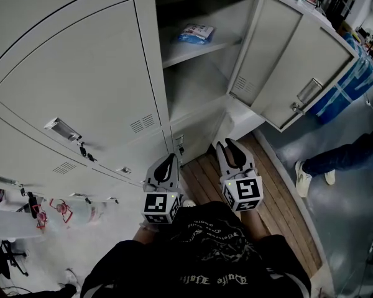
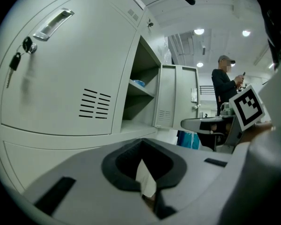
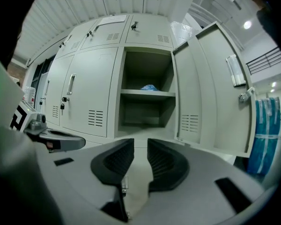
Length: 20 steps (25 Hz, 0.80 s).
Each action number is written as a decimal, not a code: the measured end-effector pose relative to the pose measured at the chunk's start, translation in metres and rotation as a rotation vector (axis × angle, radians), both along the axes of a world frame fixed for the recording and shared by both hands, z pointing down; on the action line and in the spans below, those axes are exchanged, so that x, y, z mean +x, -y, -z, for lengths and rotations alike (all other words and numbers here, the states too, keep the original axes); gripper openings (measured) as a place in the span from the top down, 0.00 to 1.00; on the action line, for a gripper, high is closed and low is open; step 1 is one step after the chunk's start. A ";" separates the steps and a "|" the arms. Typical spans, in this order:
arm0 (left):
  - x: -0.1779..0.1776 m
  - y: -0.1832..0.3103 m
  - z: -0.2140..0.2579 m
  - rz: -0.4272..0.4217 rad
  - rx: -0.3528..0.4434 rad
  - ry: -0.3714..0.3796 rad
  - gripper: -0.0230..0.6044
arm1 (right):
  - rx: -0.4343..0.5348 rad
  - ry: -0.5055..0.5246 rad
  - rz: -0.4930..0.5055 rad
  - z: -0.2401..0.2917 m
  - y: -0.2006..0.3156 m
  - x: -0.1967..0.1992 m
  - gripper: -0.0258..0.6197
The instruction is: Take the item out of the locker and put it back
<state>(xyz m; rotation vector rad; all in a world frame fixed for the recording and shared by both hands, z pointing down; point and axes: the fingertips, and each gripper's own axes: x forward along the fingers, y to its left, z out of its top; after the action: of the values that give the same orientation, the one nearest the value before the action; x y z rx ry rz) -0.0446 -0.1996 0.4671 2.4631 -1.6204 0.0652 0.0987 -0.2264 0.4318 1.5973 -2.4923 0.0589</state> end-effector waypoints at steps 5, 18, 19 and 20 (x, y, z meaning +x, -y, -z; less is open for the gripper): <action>0.000 0.000 0.000 -0.005 0.001 0.002 0.95 | 0.012 0.011 0.003 0.001 -0.003 -0.004 0.92; -0.002 0.001 0.000 0.006 0.003 0.000 0.95 | -0.002 0.033 -0.022 -0.004 -0.004 -0.003 0.95; -0.003 0.001 0.000 0.012 0.003 0.002 0.95 | -0.004 0.031 -0.023 -0.005 -0.004 -0.003 0.95; -0.006 0.002 0.000 0.019 0.004 0.004 0.95 | -0.004 0.030 -0.024 -0.006 -0.005 -0.003 0.95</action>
<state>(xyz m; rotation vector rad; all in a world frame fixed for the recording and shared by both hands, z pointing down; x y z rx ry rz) -0.0502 -0.2015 0.4675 2.4511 -1.6469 0.0639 0.0957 -0.2218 0.4374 1.6369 -2.4944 0.0915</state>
